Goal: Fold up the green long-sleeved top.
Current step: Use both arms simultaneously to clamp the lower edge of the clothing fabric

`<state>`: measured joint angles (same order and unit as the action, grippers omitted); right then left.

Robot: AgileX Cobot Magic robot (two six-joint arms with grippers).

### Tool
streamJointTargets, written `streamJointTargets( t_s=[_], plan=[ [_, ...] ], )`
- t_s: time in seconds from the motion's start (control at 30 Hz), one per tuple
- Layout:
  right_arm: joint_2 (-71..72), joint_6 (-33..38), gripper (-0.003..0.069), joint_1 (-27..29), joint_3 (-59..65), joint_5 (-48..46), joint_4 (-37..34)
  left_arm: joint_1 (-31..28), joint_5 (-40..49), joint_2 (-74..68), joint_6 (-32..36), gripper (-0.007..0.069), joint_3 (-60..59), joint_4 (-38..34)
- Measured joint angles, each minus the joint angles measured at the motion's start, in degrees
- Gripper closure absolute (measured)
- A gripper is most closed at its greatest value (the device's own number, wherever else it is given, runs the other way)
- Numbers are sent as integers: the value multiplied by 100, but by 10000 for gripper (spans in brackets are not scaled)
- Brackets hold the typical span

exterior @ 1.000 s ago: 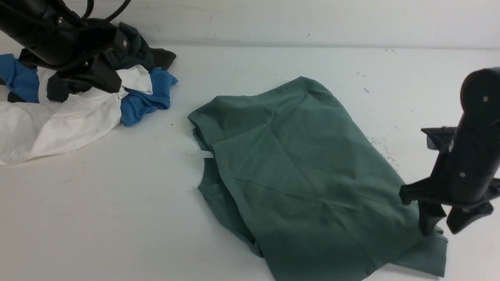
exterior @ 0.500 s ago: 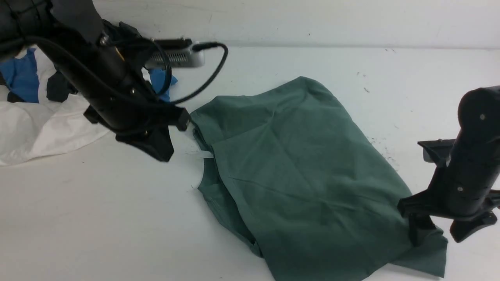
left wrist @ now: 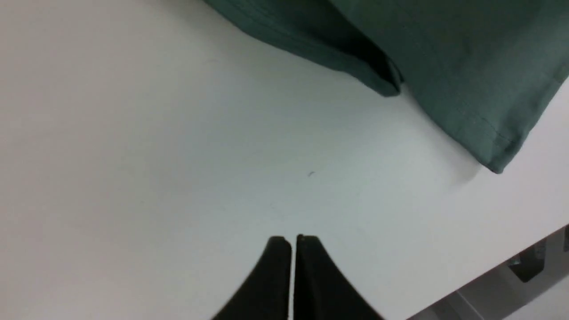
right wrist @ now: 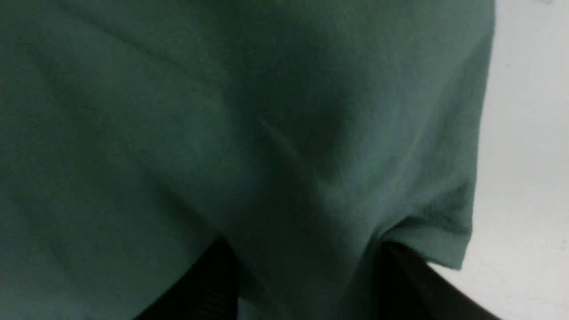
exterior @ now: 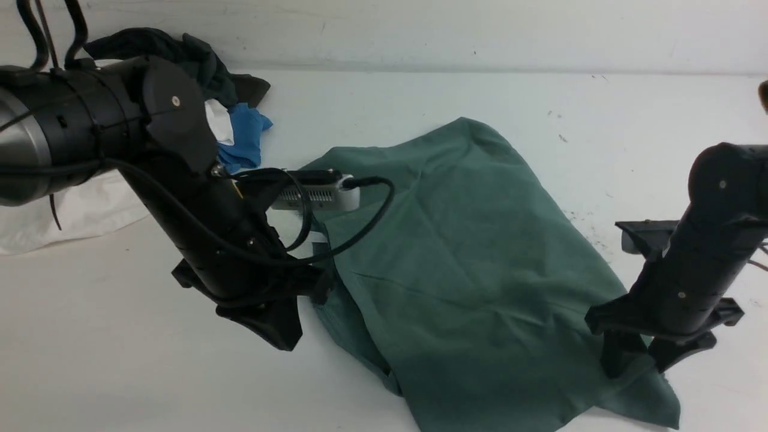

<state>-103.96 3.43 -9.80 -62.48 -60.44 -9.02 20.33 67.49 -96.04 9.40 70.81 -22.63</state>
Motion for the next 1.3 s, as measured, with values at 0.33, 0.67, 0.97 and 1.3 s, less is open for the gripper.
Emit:
streamJointTargets(
  t_s=[0.33,0.67,0.97,1.3],
  plan=[
    [547,48,598,-29,200,-692,-198,29,0,0,-29,604,0,285],
    [1933,-592,598,-827,1692,-510,-244,36,159,0,-220,573,-8,411],
    [2462,-1311,598,-1455,2242,-191,-246,326,159,2,-256,494,-40,485],
    [2468,-1381,598,-1481,2278,-112,-220,975,-94,12,-622,354,-843,512]
  ],
)
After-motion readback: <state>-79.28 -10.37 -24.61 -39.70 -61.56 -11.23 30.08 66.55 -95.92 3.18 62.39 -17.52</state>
